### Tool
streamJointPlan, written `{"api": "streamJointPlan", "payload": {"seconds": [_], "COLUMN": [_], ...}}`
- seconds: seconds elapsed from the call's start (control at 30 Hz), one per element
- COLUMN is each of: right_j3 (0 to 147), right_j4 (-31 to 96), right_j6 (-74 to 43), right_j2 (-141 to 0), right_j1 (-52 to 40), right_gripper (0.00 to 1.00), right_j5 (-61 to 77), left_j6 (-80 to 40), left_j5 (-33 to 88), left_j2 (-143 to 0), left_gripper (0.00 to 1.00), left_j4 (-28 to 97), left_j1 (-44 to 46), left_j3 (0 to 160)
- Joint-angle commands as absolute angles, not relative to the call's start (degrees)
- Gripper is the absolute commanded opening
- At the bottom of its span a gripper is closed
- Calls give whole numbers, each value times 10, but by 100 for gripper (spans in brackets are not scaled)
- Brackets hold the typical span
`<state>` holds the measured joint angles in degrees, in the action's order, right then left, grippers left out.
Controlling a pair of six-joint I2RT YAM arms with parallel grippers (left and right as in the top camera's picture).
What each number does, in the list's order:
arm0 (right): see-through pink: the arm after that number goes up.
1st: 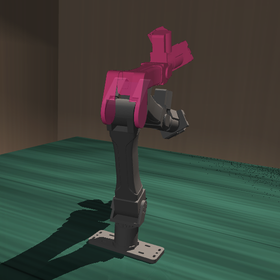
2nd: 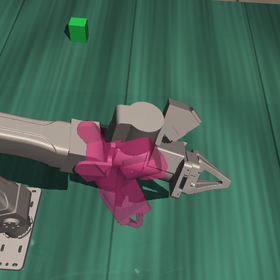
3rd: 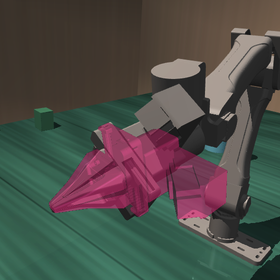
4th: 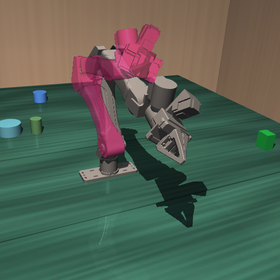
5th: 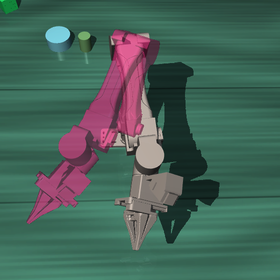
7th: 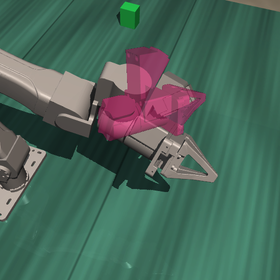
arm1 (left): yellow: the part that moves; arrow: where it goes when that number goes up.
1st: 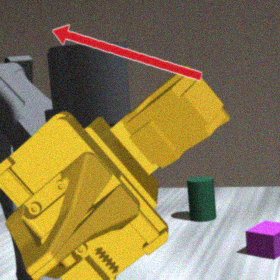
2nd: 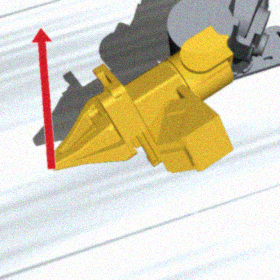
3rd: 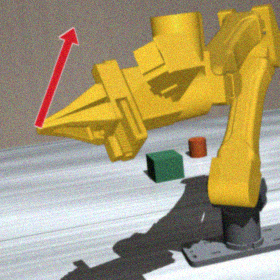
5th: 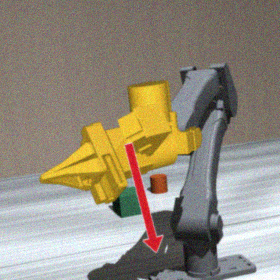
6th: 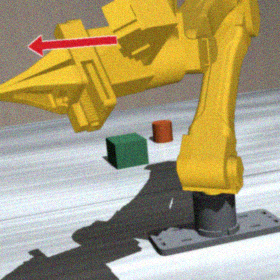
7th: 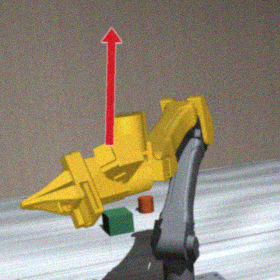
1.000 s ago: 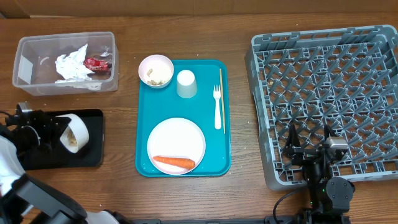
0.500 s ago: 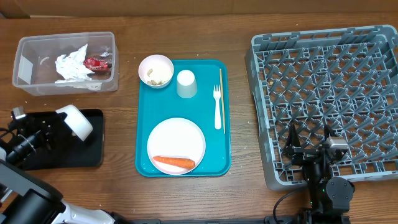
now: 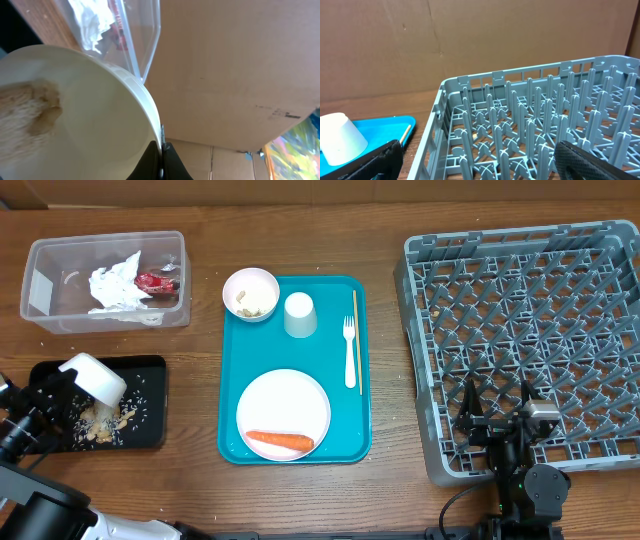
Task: Sort waste into correct bins and load items into the dishwasher rack
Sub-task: 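Tilt the bowl with the left gripper to dump peanuts onto black tray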
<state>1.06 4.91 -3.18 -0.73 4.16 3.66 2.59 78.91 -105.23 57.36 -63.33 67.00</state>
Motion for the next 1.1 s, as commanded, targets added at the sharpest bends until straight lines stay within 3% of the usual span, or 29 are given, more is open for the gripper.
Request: {"api": "streamJointPlan", "payload": {"seconds": [0.0,0.83,1.07], "right_j3": [4,4,4], "right_j4": [46,46,46], "right_j6": [-32,-32,-32], "right_j2": [-2,-2,-2], "right_j1": [45,45,45], "right_gripper": [100,100,100], "right_j5": [37,37,37], "left_j6": [54,57,183], "left_j5": [841,830,810], "left_j2": [-1058,-1058,-1034], "left_gripper": [4,4,4], "left_j4": [574,587,673], "left_j1": [-634,-634,-629], "left_j3": [666,666,668]}}
